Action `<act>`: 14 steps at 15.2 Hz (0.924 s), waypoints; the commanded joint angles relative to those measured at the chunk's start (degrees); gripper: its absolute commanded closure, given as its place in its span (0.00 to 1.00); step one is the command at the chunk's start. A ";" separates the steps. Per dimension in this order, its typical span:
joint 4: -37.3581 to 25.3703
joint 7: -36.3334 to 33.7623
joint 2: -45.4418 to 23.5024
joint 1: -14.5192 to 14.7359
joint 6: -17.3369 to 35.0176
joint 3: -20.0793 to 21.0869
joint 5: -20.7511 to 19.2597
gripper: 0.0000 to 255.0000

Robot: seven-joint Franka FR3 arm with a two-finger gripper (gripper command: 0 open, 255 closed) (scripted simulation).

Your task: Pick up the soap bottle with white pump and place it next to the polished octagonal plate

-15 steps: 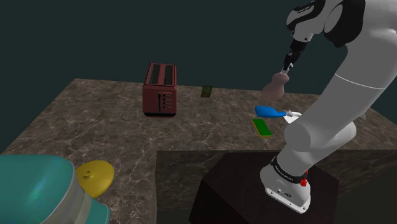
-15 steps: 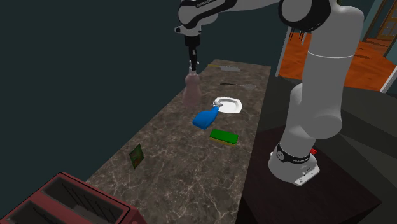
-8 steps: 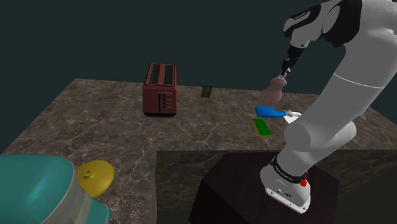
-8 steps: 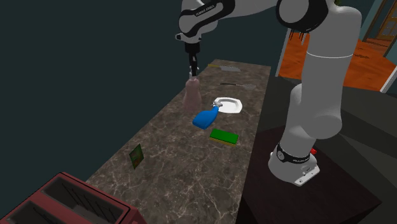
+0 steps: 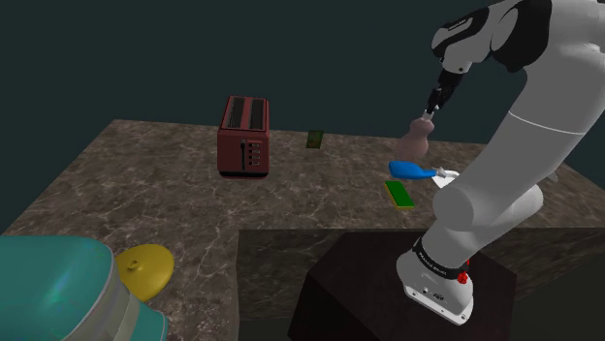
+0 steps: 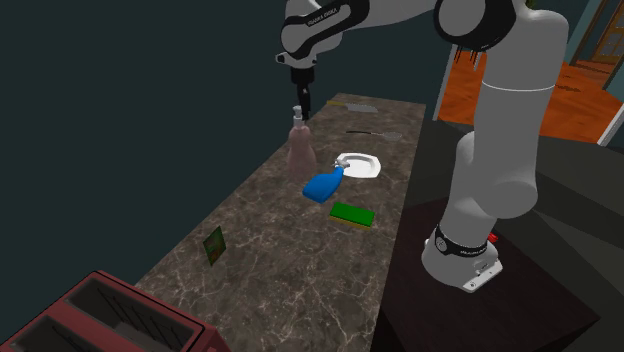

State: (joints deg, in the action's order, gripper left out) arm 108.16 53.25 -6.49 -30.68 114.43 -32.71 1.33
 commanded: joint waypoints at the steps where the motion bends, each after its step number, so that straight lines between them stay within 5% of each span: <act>1: -0.01 0.00 0.01 0.00 0.01 0.00 0.00 0.00; 4: 0.01 -0.01 0.02 0.00 0.02 0.00 -0.01 0.00; 8: -5.59 -0.68 1.64 0.32 -6.96 0.01 -0.99 0.00; 14: -5.59 -0.68 1.64 0.31 -6.96 0.01 -0.99 0.00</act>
State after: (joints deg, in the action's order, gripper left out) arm 102.57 52.57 -4.88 -30.38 107.51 -32.71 0.36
